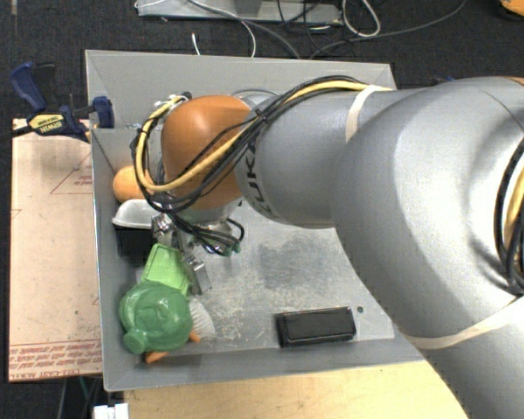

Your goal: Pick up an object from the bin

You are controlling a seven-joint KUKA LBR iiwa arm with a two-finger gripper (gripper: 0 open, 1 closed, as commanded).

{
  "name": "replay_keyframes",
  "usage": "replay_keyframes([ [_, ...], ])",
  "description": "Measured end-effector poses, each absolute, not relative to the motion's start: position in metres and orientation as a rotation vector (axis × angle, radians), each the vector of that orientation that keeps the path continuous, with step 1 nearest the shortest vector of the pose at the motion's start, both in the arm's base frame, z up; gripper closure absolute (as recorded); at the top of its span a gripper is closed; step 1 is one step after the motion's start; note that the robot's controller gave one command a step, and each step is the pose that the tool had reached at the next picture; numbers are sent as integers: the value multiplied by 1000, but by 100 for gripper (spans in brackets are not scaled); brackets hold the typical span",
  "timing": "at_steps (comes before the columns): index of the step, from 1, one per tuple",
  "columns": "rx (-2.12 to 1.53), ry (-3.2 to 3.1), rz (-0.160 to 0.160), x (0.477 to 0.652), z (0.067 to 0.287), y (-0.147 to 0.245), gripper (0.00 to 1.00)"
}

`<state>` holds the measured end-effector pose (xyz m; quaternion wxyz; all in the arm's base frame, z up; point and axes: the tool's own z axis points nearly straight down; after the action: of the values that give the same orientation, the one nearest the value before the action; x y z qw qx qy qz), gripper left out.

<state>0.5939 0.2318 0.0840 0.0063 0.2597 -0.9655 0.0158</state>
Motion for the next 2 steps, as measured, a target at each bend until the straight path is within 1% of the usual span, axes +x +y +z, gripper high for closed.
replay_keyframes([
  [1, 795, -3026, 66, 593, 83, 234, 0],
  [2, 824, -3016, 56, 619, 115, 183, 0],
])
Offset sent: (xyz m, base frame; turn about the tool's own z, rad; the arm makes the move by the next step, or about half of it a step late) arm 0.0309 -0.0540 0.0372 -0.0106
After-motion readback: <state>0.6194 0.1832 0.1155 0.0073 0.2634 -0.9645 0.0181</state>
